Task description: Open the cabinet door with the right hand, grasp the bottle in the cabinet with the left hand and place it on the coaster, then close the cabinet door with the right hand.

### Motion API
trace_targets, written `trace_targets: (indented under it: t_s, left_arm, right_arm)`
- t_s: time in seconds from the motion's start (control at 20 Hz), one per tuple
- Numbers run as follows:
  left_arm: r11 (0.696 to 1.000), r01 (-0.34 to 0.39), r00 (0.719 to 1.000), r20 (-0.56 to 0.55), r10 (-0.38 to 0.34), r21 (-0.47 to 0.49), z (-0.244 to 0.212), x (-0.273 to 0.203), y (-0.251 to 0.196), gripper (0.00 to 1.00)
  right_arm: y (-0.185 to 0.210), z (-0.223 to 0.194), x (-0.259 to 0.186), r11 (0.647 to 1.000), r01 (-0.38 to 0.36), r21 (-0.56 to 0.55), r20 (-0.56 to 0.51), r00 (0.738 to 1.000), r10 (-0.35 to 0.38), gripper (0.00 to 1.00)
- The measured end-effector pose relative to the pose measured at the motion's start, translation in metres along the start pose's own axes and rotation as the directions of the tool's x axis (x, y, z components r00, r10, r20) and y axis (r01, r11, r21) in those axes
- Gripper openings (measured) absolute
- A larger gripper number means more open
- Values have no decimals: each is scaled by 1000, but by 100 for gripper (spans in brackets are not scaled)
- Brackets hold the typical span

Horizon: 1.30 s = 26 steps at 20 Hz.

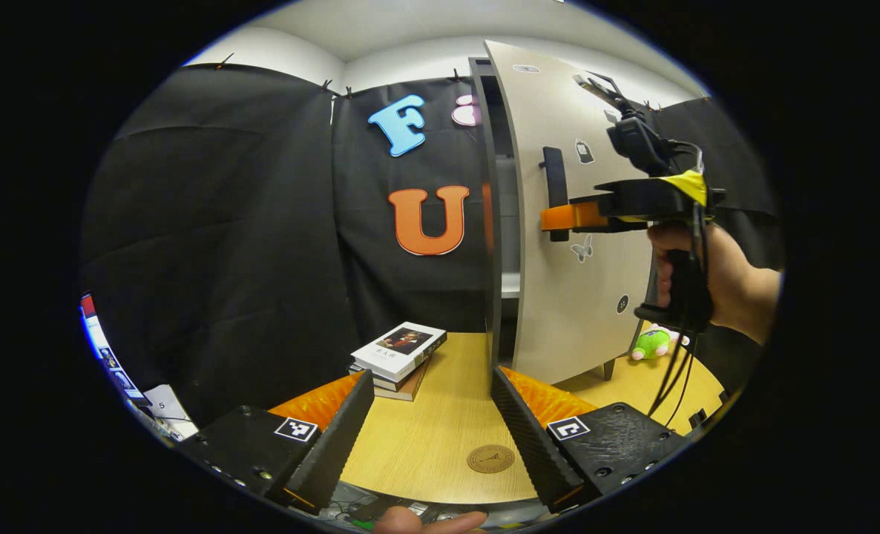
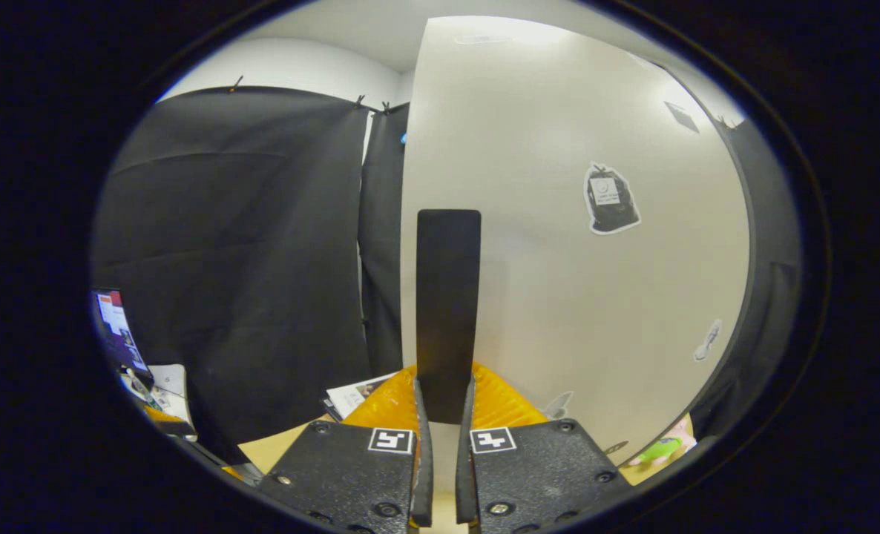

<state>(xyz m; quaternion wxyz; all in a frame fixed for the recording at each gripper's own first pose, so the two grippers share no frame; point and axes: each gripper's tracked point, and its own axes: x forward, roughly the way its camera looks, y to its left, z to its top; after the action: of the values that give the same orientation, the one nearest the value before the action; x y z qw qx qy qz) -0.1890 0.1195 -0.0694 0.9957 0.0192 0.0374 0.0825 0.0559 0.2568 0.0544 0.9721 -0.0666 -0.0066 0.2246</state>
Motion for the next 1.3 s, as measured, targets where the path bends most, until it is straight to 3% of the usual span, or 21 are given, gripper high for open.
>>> trace_targets:
  t_s: [0.45,0.9,1.3]
  left_arm:
    - [994,103,995,-15,-103,36,-3,7,-27,96]
    - [980,194,981,-7,-194,35,4,24,-61,96]
    - [944,320,947,5,-322,80,17,51,-113,96]
  right_arm:
    - [-1,-3,-29,998,-44,35,-4,999,44,15]
    - [-11,-5,-51,998,-41,43,-17,999,42,15]
    - [-23,-8,-64,997,52,60,-21,998,-51,15]
